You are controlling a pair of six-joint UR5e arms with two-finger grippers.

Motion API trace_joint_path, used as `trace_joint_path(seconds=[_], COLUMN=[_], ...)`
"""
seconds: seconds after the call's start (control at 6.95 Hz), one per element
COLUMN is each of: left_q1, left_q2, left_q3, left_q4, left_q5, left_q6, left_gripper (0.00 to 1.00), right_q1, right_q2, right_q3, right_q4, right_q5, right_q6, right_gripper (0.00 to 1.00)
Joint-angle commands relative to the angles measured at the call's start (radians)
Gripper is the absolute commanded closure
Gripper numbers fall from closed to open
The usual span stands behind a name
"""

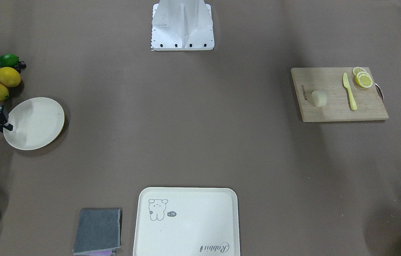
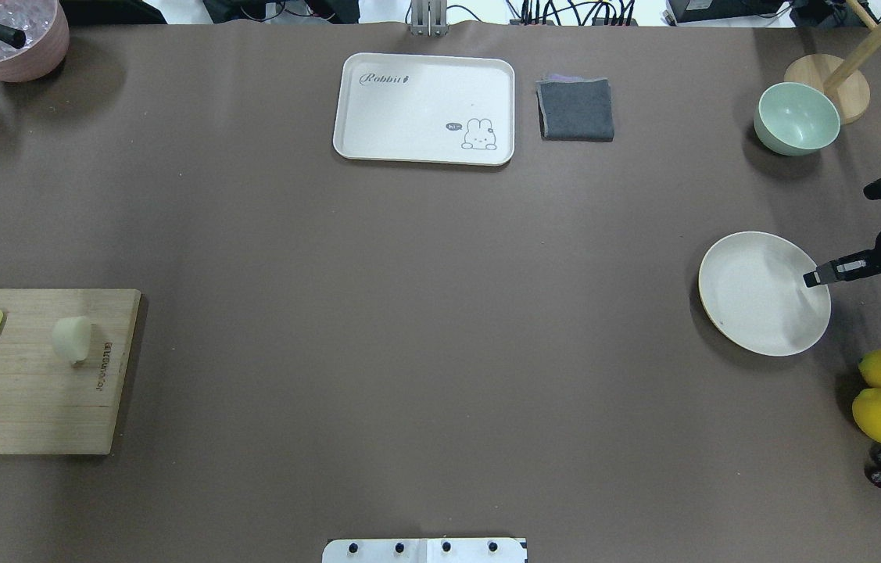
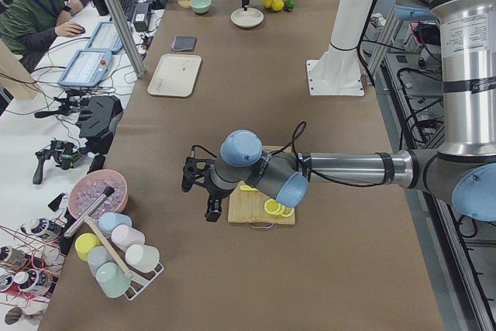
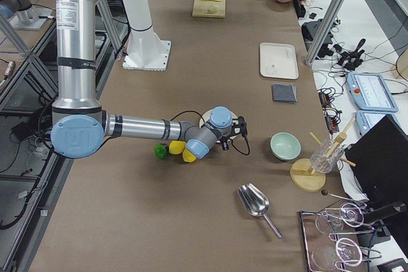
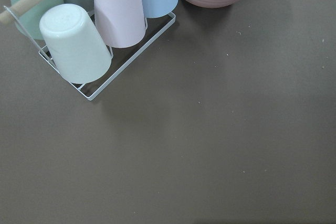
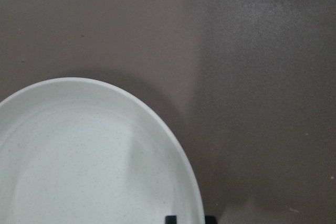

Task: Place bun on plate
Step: 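Reach the right gripper to the white plate rim and grip it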

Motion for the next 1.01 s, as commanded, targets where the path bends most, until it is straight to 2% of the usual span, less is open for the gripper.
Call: trace_joint_path(seconds=[0.0,0.29,0.58,0.86], left_q1=[0.0,0.0,0.0,0.0], left_q2=[0.001,0.0,0.0,0.0], left_q3=[-0.004,-0.008,-0.004,0.001], left_q4=[0.001,0.001,0.001,0.001], left_q5=[-0.002,-0.002,-0.002,0.0], left_q6=[0.0,-0.004,-0.004,-0.004], left_gripper=[0.02,0.02,0.02,0.02], right_q1=[-0.001,0.011,0.094,0.082], right_q2=[0.001,0.01,0.039,0.159], right_q3=[0.005,0.006,0.005,0.02], right_q4=[-0.001,-0.001,-0.003,0.0], right_q5=[0.009,0.032,0.213,0.23], right_q6=[0.003,0.037,0.055,0.241], right_gripper=[1.0,1.0,1.0,1.0])
